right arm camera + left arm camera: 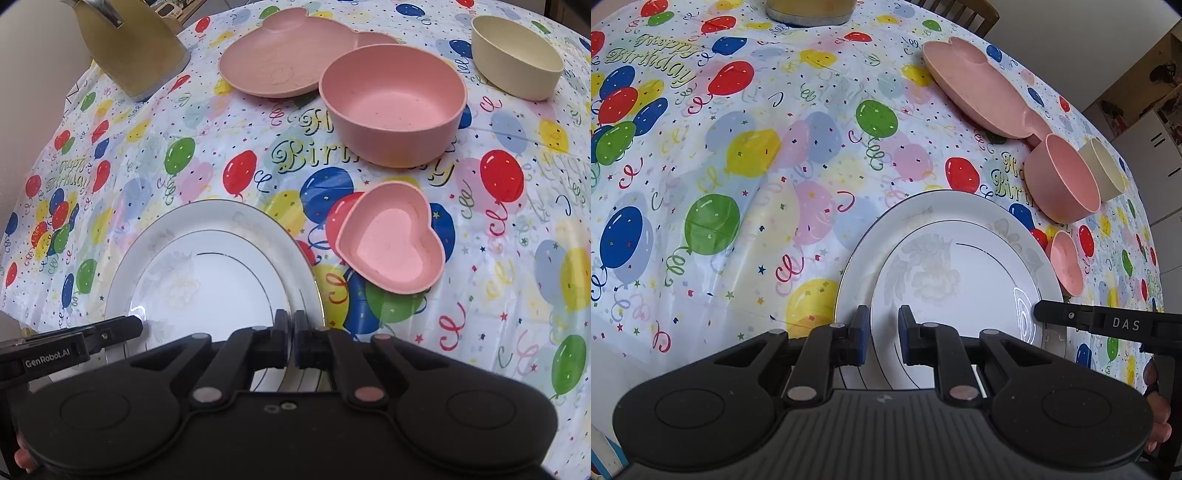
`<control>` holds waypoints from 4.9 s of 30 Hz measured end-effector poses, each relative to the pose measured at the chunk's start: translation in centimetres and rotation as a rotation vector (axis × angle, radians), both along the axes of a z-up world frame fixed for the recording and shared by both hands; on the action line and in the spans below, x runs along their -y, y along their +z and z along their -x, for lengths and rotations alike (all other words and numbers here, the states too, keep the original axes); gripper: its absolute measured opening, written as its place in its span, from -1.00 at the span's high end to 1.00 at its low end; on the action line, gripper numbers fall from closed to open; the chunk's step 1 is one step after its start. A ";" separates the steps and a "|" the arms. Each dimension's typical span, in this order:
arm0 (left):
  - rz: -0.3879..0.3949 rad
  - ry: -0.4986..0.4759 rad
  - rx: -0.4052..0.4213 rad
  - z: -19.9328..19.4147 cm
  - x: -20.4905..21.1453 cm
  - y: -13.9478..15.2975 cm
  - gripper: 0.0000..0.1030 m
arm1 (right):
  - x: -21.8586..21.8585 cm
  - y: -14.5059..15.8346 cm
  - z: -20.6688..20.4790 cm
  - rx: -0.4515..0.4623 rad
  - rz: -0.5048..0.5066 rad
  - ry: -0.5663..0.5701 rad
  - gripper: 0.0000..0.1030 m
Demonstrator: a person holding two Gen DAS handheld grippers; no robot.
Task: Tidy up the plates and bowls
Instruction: 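Lower the small plate onto the large plate and open both grippers, then move both grippers toward the pink bear-shaped plate, then close both grippers on the rim of the pink bear-shaped plate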
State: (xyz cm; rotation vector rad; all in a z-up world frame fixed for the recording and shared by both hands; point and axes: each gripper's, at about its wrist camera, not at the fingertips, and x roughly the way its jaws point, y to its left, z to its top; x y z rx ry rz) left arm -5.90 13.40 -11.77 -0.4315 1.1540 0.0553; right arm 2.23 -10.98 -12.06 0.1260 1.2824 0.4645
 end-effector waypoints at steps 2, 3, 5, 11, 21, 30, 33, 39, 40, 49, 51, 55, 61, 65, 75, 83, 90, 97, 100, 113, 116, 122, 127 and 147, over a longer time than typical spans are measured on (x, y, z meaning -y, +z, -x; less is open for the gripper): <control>-0.001 -0.005 -0.004 0.0 0.0 0.1 0.68 | 0.0 0.0 0.0 -0.001 0.001 0.002 0.94; 0.001 -0.006 -0.006 0.0 -0.1 0.1 0.68 | 0.0 0.1 0.0 0.001 0.000 0.004 0.92; 0.000 -0.013 -0.007 0.3 -0.2 0.3 0.68 | -0.1 0.5 0.3 0.023 0.004 0.018 0.78; -0.034 -0.029 0.021 0.7 0.0 1.3 0.68 | -0.3 1.8 0.8 0.079 0.020 0.038 0.56; -0.096 -0.060 0.120 0.0 1.9 3.9 0.68 | 0.7 4.3 1.1 0.171 0.016 0.024 0.38; -0.143 -0.035 0.204 -0.1 5.3 6.6 0.68 | 3.2 6.9 1.4 0.254 0.001 0.064 0.24; -0.163 -0.030 0.234 -0.1 6.9 7.6 0.67 | 4.4 7.9 1.5 0.286 -0.011 0.080 0.18; -0.193 0.009 0.268 0.0 10.3 9.1 0.56 | 7.4 10.1 1.7 0.357 -0.030 0.113 -0.08; -0.199 0.014 0.274 0.1 10.8 9.3 0.52 | 7.9 10.4 1.7 0.366 -0.033 0.117 -0.19; -0.240 0.035 0.304 -0.8 14.1 10.8 0.43 | 10.4 12.1 1.5 0.411 -0.066 0.122 -0.61; -0.251 0.032 0.313 -1.3 14.2 11.1 0.37 | 10.5 12.4 1.3 0.423 -0.068 0.118 -0.68; -0.293 0.036 0.354 -2.3 13.9 11.9 -0.37 | 9.8 12.8 1.0 0.446 -0.063 0.095 -0.85; -0.308 -0.006 0.385 -5.2 11.1 12.4 -0.42 | 7.2 12.5 -0.1 0.439 -0.037 0.018 -0.96; -0.329 -0.041 0.426 -7.4 8.7 12.8 -0.56 | 4.7 12.2 -0.9 0.438 -0.028 -0.026 -0.99; -0.300 -0.138 0.431 -16.2 2.6 11.8 -0.62 | -1.2 10.6 -4.2 0.383 -0.024 -0.178 -0.99; -0.179 -0.167 0.331 -23.3 -0.8 8.6 -0.62 | -4.1 7.6 -8.2 0.250 -0.045 -0.296 -0.92; -0.146 -0.177 0.285 -27.0 -1.6 6.4 -0.62 | -5.8 4.4 -11.5 0.123 -0.044 -0.411 -0.67; -0.109 -0.160 0.241 -30.1 -2.0 4.5 -0.62 | -5.2 1.6 -14.3 0.008 -0.070 -0.560 -0.32; -0.094 -0.156 0.222 -31.3 -2.2 3.5 -0.62 | -5.2 1.0 -14.7 -0.014 -0.075 -0.591 -0.23; -0.047 -0.179 0.158 -34.8 -2.8 0.6 -0.23 | -4.2 -1.0 -14.9 -0.133 -0.181 -0.724 0.31; -0.036 -0.184 0.143 -35.3 -2.8 0.0 -0.08 | -4.1 -0.9 -15.3 -0.110 -0.189 -0.733 0.33; -0.020 -0.205 0.141 -35.9 -2.5 -0.5 0.22 | -4.2 -0.9 -15.8 -0.108 -0.169 -0.747 0.38; -0.024 -0.204 0.138 -36.2 -2.9 -0.7 0.43 | -3.9 -1.2 -15.6 -0.142 -0.188 -0.752 0.52; -0.101 -0.289 0.151 -30.8 -4.0 -1.3 0.86 | -4.2 -0.9 -15.1 -0.116 -0.127 -0.708 0.76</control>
